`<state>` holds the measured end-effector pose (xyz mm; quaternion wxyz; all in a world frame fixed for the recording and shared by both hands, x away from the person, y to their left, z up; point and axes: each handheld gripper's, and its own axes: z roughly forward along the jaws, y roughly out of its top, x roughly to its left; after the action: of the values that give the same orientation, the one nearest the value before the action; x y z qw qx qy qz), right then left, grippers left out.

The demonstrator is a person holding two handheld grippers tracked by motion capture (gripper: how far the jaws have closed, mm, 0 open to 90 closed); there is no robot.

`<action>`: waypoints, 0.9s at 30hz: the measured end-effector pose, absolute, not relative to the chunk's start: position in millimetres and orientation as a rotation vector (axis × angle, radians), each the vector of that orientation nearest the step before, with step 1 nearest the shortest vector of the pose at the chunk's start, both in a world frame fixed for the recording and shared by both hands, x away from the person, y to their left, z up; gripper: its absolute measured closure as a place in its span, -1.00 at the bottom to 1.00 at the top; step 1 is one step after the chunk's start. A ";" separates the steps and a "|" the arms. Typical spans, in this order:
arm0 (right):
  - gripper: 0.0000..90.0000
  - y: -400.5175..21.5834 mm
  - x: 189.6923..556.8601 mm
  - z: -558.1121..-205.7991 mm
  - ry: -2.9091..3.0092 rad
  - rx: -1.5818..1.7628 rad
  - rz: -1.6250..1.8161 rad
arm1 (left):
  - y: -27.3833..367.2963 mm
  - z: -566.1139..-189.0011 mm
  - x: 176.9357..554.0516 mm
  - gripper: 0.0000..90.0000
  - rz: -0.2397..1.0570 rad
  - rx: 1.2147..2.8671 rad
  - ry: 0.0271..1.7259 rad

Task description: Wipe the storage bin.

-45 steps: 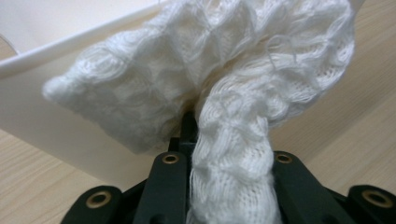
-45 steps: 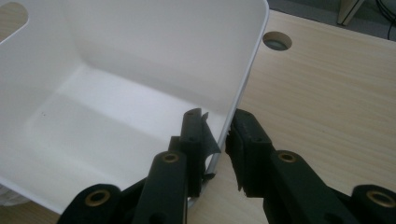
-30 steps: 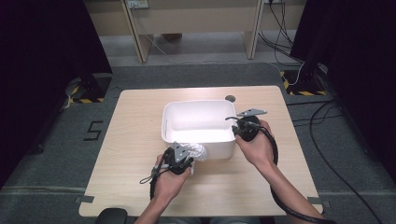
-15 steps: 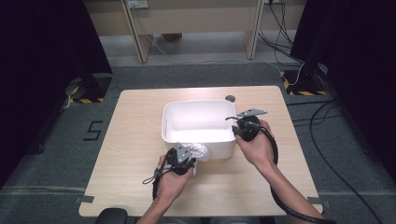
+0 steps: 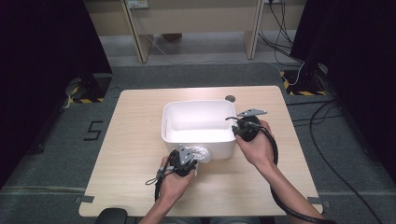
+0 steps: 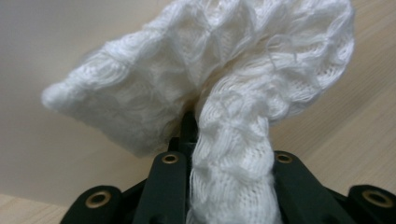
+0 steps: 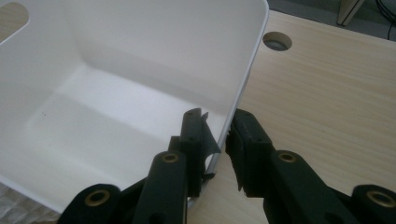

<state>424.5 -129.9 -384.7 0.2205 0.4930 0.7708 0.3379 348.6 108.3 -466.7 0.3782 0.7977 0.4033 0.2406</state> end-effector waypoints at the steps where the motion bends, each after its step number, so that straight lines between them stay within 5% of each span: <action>1: 0.68 -129.8 424.5 -384.7 2.131 1.363 0.934 | 108.1 -467.7 348.6 0.68 0.614 2.044 1.030; 27: 0.68 -129.8 424.6 -384.8 2.132 1.355 0.933 | 100.6 -490.5 354.6 0.68 0.587 2.104 1.026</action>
<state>424.6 -129.8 -384.8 0.2225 0.4907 0.7718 0.3377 354.6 100.6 -490.5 0.3563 0.8146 0.3974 0.2271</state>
